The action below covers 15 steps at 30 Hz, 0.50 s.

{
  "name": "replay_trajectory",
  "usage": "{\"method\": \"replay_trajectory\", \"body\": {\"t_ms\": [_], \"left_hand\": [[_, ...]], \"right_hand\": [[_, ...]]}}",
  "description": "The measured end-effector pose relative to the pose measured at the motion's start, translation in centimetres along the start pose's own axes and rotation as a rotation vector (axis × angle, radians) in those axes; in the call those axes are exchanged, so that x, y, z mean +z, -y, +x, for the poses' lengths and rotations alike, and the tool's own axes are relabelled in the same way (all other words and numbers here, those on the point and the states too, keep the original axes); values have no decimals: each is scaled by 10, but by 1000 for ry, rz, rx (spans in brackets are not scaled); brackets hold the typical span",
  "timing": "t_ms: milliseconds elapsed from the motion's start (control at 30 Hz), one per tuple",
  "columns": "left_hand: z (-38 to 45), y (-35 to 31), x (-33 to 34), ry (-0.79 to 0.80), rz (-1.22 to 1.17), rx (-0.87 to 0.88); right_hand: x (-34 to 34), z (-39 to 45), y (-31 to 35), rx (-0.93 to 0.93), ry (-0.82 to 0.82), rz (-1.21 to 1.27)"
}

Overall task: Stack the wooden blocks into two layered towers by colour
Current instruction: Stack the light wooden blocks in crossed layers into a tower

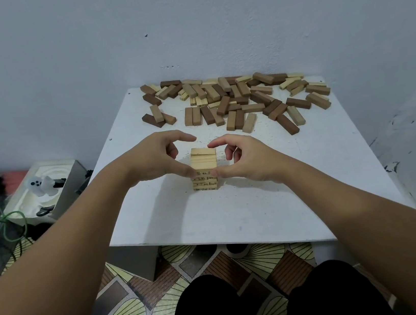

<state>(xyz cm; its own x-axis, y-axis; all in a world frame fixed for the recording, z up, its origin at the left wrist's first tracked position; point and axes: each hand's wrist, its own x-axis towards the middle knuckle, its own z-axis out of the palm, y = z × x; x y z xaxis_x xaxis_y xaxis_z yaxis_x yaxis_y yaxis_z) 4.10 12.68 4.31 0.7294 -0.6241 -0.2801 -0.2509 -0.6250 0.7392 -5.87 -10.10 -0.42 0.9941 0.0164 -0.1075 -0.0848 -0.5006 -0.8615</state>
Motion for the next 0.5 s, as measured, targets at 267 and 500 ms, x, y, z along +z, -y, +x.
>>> {"method": "replay_trajectory", "body": {"t_ms": [267,500], "left_hand": [[-1,1,-2,10,-16,-28],[1,0,-2,-4,-23,-44]], "right_hand": [[0,0,3,0,4,-9],[-2,-1,3,-1,7,-18]]}}
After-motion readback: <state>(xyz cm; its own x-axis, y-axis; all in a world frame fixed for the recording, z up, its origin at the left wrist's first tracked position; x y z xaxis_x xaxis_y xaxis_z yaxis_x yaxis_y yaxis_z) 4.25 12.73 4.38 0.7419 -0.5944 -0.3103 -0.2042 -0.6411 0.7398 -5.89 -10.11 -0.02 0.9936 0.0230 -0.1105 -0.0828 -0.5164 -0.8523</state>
